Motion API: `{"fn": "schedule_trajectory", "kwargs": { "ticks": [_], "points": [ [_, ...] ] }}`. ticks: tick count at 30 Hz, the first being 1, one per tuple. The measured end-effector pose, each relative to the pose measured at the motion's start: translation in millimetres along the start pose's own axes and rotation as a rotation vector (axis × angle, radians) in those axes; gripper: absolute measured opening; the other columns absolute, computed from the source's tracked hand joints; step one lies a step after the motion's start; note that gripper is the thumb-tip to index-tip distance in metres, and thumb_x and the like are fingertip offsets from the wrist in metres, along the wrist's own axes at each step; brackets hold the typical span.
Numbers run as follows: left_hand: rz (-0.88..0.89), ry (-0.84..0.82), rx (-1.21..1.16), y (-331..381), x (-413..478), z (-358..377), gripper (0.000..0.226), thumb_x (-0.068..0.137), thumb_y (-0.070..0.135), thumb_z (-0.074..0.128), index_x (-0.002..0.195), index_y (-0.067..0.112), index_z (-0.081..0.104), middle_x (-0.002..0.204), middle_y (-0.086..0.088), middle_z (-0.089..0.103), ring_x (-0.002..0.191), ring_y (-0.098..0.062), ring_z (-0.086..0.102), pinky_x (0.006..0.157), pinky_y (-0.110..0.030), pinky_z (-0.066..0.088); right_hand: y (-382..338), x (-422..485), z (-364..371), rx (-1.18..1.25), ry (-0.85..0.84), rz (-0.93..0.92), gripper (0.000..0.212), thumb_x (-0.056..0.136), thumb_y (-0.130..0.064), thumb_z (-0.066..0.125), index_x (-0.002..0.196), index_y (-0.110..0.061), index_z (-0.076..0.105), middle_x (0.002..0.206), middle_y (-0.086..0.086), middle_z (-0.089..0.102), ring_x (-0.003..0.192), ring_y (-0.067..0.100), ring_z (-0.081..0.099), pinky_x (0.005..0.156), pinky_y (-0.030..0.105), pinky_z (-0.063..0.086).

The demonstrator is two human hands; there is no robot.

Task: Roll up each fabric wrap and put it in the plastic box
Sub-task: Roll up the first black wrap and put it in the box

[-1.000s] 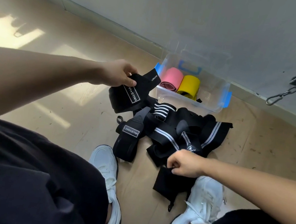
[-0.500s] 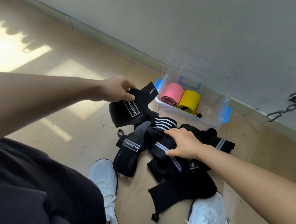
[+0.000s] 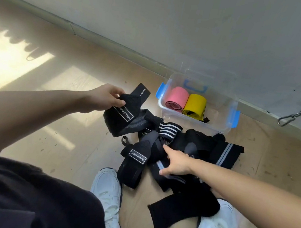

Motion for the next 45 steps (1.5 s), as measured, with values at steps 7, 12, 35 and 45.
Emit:
{"fn": "schedule_trajectory", "kwargs": {
  "ticks": [7, 12, 35, 45],
  "points": [
    [0.016, -0.022, 0.05, 4, 0, 3, 0.013, 0.101, 0.005, 0.058, 0.11, 0.007, 0.069, 0.102, -0.013, 0.073, 0.087, -0.02, 0.066, 0.072, -0.027, 0.05, -25, -23, 28, -0.219, -0.066, -0.206, 0.034, 0.084, -0.038, 0.07, 0.117, -0.03, 0.072, 0.109, 0.0, 0.072, 0.106, 0.024, 0.063, 0.081, 0.027, 0.046],
    [0.021, -0.032, 0.046, 3, -4, 4, 0.012, 0.101, 0.005, 0.059, 0.105, 0.009, 0.069, 0.096, -0.01, 0.072, 0.084, -0.018, 0.065, 0.069, -0.024, 0.05, -30, -16, -7, 0.002, 0.282, -0.123, 0.017, 0.086, -0.041, 0.066, 0.097, -0.03, 0.074, 0.094, -0.006, 0.072, 0.099, 0.023, 0.067, 0.086, 0.032, 0.052],
    [-0.066, 0.0, -0.055, -26, -14, -6, 0.025, 0.108, 0.009, 0.047, 0.116, -0.001, 0.068, 0.098, -0.009, 0.072, 0.08, -0.012, 0.067, 0.066, -0.018, 0.055, -60, 49, -1, 0.931, 0.165, -0.01, 0.065, 0.081, -0.004, 0.081, 0.138, -0.021, 0.057, 0.095, -0.001, 0.055, 0.088, 0.012, 0.057, 0.08, 0.02, 0.05],
    [-0.065, -0.027, 0.028, -27, -11, -2, 0.024, 0.107, 0.01, 0.048, 0.113, 0.004, 0.07, 0.11, -0.017, 0.075, 0.09, -0.019, 0.068, 0.083, -0.031, 0.055, -47, 49, -3, 1.209, 0.38, -0.002, 0.021, 0.081, -0.001, 0.081, 0.096, -0.013, 0.072, 0.085, 0.002, 0.06, 0.087, 0.019, 0.064, 0.091, 0.04, 0.059]
  ]
}}
Point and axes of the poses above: each hand's wrist, its own x-axis towards the middle knuckle, its own z-axis out of the palm, y = z × x, the point moved 5 cm from there along x, towards the middle knuckle
